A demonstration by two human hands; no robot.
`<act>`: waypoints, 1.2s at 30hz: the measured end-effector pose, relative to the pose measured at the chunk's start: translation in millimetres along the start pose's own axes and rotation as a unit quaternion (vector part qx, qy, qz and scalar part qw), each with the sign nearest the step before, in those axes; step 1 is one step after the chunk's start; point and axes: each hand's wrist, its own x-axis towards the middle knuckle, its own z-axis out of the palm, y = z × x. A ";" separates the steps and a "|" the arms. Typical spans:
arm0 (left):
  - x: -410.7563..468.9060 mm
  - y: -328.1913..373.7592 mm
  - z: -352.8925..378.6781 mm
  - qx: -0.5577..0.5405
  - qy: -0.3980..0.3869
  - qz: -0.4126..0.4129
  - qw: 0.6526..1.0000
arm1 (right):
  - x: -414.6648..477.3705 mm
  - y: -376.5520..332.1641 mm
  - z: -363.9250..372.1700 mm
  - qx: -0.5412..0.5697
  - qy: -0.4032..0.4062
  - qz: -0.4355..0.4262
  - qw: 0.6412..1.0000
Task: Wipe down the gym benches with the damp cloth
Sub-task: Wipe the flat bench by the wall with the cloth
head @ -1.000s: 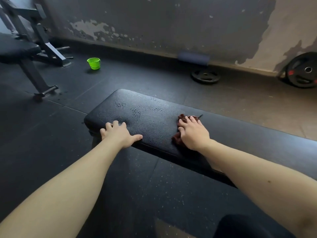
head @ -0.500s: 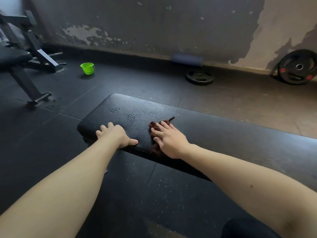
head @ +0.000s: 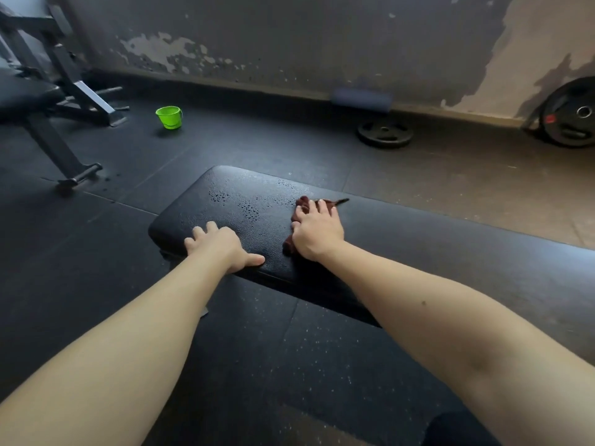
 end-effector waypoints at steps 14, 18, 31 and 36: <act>-0.6 -5.7 8.9 -0.015 0.013 0.013 1.000 | 42.9 51.3 -11.1 0.001 0.018 0.126 0.992; 2.7 -3.8 6.6 -0.009 0.008 0.007 1.000 | 47.8 6.8 -6.1 0.002 0.009 0.071 0.997; -1.3 -5.2 6.1 -0.016 0.007 0.010 1.000 | 78.0 44.9 -11.7 -0.006 -0.007 0.038 0.999; 1.7 -3.1 6.6 -0.008 0.006 0.003 1.000 | 90.5 -5.4 -12.9 0.005 -0.005 0.015 1.000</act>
